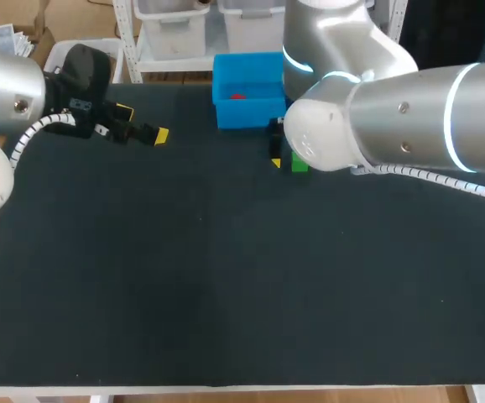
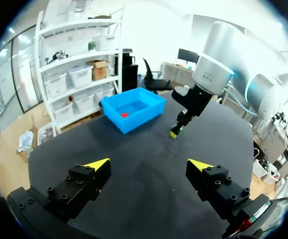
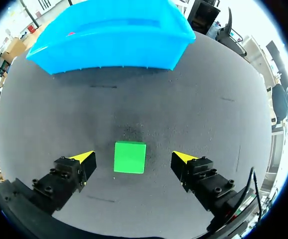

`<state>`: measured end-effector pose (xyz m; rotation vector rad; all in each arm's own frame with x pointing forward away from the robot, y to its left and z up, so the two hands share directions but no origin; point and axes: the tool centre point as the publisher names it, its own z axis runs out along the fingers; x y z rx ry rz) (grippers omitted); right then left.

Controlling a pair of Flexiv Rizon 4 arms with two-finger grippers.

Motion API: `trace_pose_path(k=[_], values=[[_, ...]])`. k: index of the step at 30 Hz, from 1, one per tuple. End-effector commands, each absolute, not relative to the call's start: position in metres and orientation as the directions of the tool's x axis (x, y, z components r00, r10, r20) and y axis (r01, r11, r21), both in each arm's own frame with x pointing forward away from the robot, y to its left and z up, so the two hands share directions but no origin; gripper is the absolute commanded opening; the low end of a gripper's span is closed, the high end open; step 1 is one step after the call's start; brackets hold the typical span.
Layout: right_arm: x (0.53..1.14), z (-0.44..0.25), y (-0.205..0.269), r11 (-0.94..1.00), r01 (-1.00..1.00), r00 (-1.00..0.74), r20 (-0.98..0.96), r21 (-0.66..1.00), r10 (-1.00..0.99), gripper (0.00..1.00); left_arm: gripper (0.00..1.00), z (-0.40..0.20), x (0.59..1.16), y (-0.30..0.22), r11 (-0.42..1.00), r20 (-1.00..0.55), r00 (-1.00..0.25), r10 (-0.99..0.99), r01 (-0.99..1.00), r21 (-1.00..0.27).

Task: Use the left arm to pick the red cube and place it into the blue plastic box first, then use the right arm to grasp the green cube and put it into the same blue plastic box after the first action is fully finished.

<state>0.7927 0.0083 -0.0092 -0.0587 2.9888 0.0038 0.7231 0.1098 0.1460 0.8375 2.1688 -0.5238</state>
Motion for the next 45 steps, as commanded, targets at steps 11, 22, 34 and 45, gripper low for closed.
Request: trace_pose_path(k=[11,22,34,45], values=[[0.802,-0.018,0.008,0.999,-0.042,-0.986,-0.160,-0.006,-0.042,0.00,1.00,0.144,0.723,0.112,0.698,-0.766,-0.505,0.397,0.709,-0.106],[0.802,-0.021,0.008,0.999,-0.050,-0.986,-0.160,-0.008,-0.050,0.00,1.00,0.144,0.723,0.112,0.698,-0.766,-0.505,0.397,0.709,-0.106],[0.799,0.004,-0.001,0.999,-0.038,-0.979,-0.200,-0.021,-0.041,0.00,1.00,0.144,0.723,0.112,0.698,-0.766,-0.505,0.397,0.709,-0.106],[0.813,0.081,-0.014,0.999,-0.044,-0.963,-0.267,-0.015,-0.046,0.00,1.00,0.144,0.723,0.112,0.698,-0.766,-0.505,0.397,0.709,-0.106]])
